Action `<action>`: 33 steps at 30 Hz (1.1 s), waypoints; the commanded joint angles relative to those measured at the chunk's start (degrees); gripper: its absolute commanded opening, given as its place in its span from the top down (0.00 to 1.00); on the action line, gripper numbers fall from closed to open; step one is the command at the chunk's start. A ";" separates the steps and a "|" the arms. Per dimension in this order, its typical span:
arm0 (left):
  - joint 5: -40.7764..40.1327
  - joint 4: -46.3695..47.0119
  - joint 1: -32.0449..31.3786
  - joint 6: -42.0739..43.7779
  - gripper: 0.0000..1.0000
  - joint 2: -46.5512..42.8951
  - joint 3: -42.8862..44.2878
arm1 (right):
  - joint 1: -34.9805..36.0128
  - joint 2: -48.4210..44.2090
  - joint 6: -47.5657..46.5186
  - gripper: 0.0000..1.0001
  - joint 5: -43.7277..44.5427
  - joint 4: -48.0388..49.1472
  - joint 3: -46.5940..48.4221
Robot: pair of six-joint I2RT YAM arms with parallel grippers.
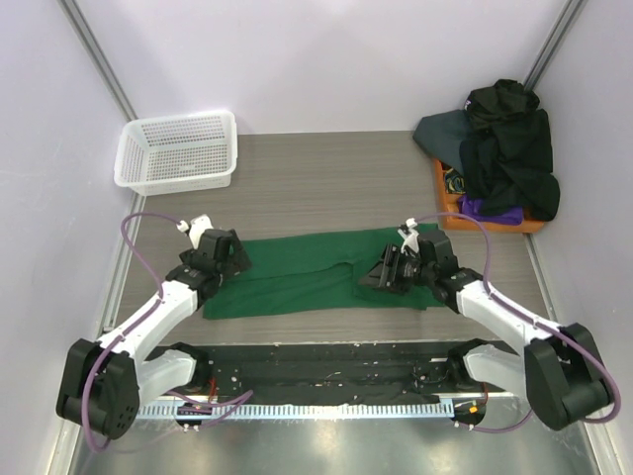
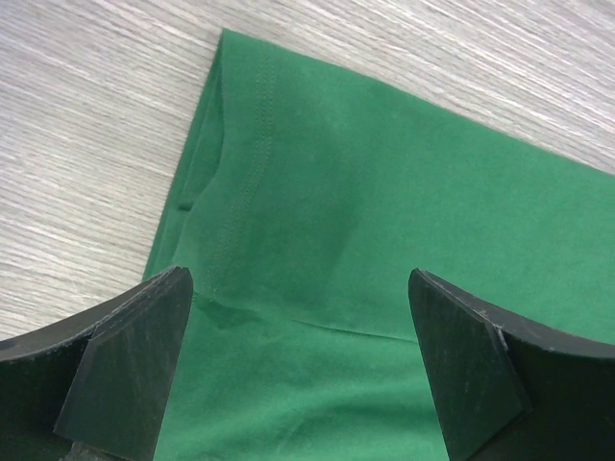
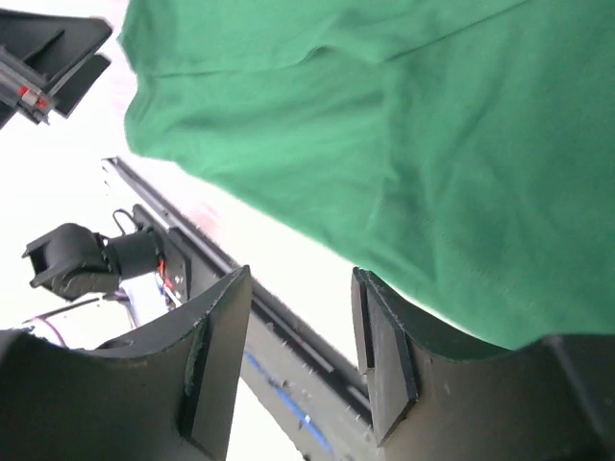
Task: Roll the t-shirts
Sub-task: Fold the T-shirt at the center of the board.
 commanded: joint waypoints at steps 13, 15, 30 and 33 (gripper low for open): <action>2.47 -0.94 -0.31 -1.23 0.04 -3.15 3.76 | 0.06 0.82 -6.40 0.62 29.00 -13.20 11.75; 1.07 0.99 -0.31 -1.41 0.10 -5.87 1.05 | 0.06 -0.24 -6.04 0.84 31.50 -14.61 11.22; -2.64 4.16 -0.22 3.15 1.00 5.61 5.77 | 0.06 -5.95 -2.44 0.99 46.62 -19.44 8.32; -1.49 2.58 -0.22 4.39 1.00 12.56 9.64 | 0.06 -5.69 -2.08 0.99 46.45 -19.00 7.97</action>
